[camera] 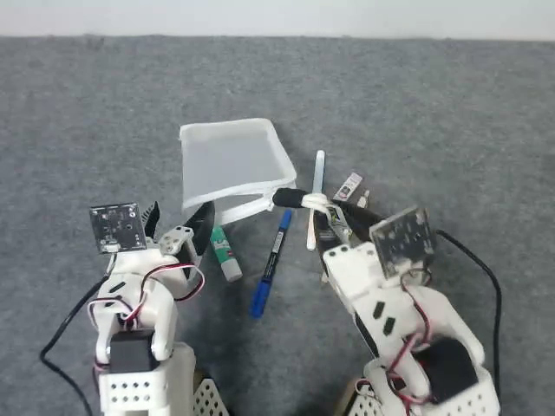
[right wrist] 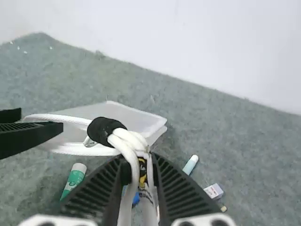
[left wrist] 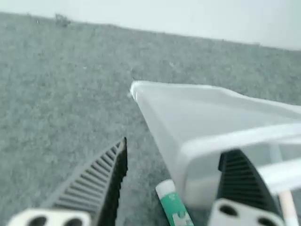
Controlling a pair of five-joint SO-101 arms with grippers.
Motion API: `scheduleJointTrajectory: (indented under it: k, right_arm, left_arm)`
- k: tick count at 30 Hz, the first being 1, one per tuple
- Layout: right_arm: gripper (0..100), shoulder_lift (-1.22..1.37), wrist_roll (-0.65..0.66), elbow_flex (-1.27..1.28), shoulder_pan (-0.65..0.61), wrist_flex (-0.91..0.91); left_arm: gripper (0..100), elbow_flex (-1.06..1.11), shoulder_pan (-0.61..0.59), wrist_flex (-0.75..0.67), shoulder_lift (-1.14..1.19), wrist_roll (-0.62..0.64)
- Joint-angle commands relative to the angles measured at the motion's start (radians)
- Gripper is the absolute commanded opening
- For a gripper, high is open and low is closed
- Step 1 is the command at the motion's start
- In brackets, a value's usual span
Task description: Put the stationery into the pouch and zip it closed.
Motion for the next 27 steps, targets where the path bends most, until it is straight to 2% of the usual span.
scheduleJointTrajectory:
  k: [1,6,13,18,24,27]
  right_arm:
    - [0.7,-0.077,0.015,-0.011,-0.012,0.019]
    - [0.7,-0.12,0.015,0.006,-0.012,0.019]
    - [0.7,-0.114,0.015,0.011,-0.012,0.015]
    - [1.6,-0.113,0.025,0.011,-0.012,0.013]
    - [22.4,-0.111,-0.009,0.014,-0.01,0.024]
    - [22.5,-0.073,0.018,0.023,-0.007,0.013]
  left_arm:
    - [30,-0.012,0.0,-0.048,-0.009,0.009]
    - [29,0.021,0.061,-0.046,-0.009,-0.074]
    - [10,0.015,0.075,-0.048,-0.012,-0.13]
    - [1,-0.01,0.075,-0.043,-0.012,-0.135]
    - [1,-0.01,0.074,-0.046,-0.012,-0.133]
    - [1,-0.012,0.069,-0.048,-0.012,-0.133]
